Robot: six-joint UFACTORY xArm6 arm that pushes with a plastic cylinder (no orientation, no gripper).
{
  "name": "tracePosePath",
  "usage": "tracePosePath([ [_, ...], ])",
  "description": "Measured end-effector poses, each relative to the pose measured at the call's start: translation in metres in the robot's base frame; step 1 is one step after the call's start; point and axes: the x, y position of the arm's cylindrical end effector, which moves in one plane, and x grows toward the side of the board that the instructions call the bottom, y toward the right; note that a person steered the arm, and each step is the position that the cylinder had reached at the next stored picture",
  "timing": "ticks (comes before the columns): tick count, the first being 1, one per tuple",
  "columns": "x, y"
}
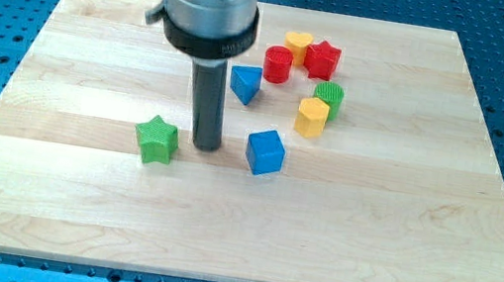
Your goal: Move the green star to the top left corner of the board
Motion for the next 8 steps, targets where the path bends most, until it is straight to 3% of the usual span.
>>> tracePosePath([
  [1, 0.006, -0.079],
  [2, -0.022, -0.129],
  [3, 0.015, -0.142],
  [5, -0.038, -0.175],
  [6, 0.017, -0.193],
  [7, 0.039, -0.179],
  [8, 0.057, -0.215],
])
